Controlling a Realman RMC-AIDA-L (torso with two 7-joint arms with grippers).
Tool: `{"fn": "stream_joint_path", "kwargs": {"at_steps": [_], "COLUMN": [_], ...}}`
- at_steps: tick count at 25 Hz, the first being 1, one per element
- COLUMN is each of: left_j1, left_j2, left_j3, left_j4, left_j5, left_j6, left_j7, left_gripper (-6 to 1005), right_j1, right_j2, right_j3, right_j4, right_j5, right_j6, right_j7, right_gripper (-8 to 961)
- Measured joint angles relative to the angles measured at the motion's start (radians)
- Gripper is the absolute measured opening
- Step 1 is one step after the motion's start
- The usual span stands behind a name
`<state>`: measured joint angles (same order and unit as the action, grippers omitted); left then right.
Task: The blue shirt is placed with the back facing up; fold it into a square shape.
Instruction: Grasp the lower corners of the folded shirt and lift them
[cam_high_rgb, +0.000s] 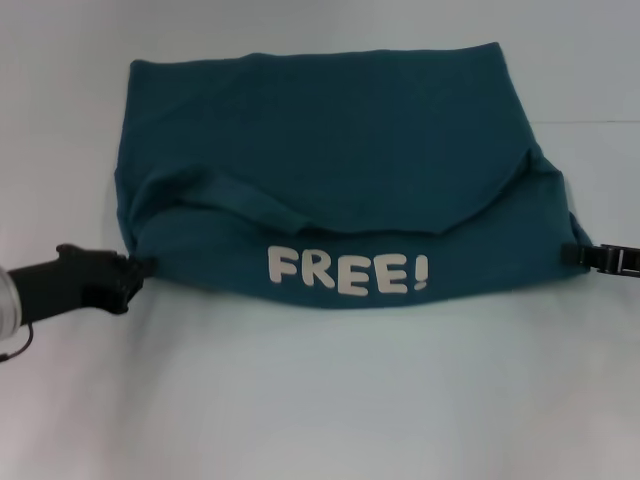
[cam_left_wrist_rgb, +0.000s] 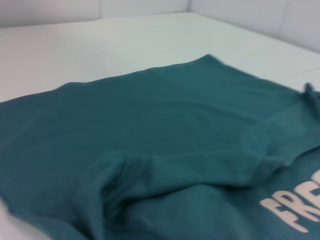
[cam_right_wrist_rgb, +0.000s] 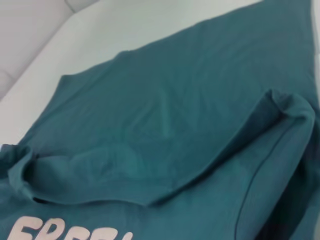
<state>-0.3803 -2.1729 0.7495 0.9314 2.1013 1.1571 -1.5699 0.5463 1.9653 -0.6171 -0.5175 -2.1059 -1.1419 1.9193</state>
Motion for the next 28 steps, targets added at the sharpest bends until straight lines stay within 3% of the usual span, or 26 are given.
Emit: {"fn": "stream_joint_path", "kwargs": {"at_steps": [10, 20, 28], "left_j1": [0.075, 0.114, 0.137], "left_j2": [0.0, 0.009, 0.008], "left_j3": [-0.048, -0.243, -0.284], "left_j4": [0.082, 0.093, 0.094], "left_j5": [0.041, 0.08, 0.142], "left_j6": [0.283, 0.552, 0.669], "left_j7": [-0.069, -0.063, -0.068], "left_gripper": [42, 42, 42], "right_j1": [-0.076, -0.202, -0.281], "right_j2": [-0.024, -0.02, -0.015], "right_j3": [0.02, 0.02, 0.029], "right_j4": [-0.012, -0.116, -0.204], "right_j5": [-0.002, -0.007, -0.038], "right_j6": [-0.188, -0.37, -0.511], "right_j7": [-0.167, -0.253, -0.295], "right_gripper": [39, 37, 38]}}
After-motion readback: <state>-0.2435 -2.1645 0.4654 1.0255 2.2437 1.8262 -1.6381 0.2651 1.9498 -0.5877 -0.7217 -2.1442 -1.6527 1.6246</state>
